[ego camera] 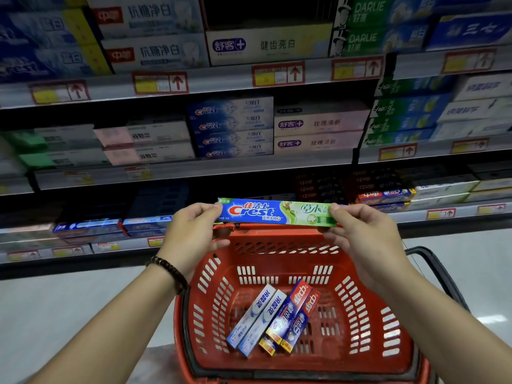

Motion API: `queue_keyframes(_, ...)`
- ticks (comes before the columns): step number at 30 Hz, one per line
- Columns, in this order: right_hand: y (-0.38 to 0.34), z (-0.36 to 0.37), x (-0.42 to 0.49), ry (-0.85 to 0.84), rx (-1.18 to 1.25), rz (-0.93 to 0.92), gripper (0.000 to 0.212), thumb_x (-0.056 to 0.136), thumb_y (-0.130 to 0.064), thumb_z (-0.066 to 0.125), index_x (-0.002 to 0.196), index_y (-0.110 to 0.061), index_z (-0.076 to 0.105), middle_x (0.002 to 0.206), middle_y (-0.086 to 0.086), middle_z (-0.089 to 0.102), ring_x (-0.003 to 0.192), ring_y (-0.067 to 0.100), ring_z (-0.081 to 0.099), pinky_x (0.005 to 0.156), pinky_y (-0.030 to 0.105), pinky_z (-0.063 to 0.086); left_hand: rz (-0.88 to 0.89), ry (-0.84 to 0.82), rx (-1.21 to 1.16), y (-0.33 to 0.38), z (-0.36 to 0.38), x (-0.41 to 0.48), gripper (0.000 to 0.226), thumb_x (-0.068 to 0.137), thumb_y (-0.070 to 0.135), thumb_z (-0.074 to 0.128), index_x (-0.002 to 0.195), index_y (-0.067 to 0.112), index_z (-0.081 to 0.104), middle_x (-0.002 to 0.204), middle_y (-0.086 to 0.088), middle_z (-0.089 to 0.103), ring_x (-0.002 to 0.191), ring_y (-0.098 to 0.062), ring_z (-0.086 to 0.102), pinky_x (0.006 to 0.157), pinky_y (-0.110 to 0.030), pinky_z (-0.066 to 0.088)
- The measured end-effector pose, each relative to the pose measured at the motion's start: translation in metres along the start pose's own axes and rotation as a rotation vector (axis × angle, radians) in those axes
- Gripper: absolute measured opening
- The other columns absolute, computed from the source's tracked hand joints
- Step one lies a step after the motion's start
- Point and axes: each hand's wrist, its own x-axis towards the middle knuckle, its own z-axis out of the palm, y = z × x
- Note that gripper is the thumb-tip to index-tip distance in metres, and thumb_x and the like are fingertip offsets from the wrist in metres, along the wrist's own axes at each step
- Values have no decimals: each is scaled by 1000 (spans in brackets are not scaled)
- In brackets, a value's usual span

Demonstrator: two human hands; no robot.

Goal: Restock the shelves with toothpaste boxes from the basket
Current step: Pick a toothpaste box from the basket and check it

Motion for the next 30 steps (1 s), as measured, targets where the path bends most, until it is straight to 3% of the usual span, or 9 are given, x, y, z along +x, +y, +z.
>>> queue_keyframes(3, 1, 0, 0, -12, 7, -8, 6, 98, -6, 73, 104, -8, 74, 100, 13, 81, 93, 24, 81, 82, 35, 64, 3, 9, 12, 2, -3, 2, 19, 104, 33, 62, 104, 15, 69, 101, -12, 77, 90, -25, 79, 79, -42, 65)
queue_keyframes(6, 1, 1, -1, -14, 31, -7, 14, 97, -3, 73, 109, -7, 74, 105, 13, 81, 99, 25, 80, 88, 38, 63, 80, 40, 53, 6, -4, 3, 14, 102, 29, 65, 108, 16, 68, 100, -6, 74, 92, -20, 78, 70, -36, 65)
queue_keyframes(11, 5, 6, 2, 26, 69, -23, 10, 96, -1, 74, 105, -4, 74, 101, 11, 81, 99, 24, 80, 86, 35, 63, 173, 91, 166, 14, -3, 11, 8, 100, 26, 69, 99, 18, 70, 94, -5, 76, 79, -13, 78, 66, -38, 66)
queue_keyframes(15, 5, 8, 0, 56, 64, -38, 8, 95, -2, 76, 102, 0, 73, 100, 12, 81, 94, 23, 80, 90, 37, 63, 182, 69, 196, 18, -7, 14, 6, 100, 24, 70, 96, 19, 73, 99, -3, 74, 87, -15, 76, 69, -42, 67)
queue_keyframes(23, 4, 12, -7, 98, 13, -98, 2, 96, -4, 75, 97, -6, 76, 98, 11, 80, 92, 24, 80, 85, 37, 64, 265, 94, 307, 16, -18, 16, 13, 97, 28, 73, 85, 24, 77, 86, 7, 78, 91, -12, 76, 78, -46, 65)
queue_keyframes(30, -10, 27, -3, 89, -165, -181, 4, 95, -10, 78, 93, -13, 77, 92, 6, 80, 86, 19, 80, 85, 42, 66, 165, 76, 125, 31, -24, 20, 13, 100, 21, 67, 89, 19, 74, 97, -8, 78, 94, -24, 78, 86, -44, 64)
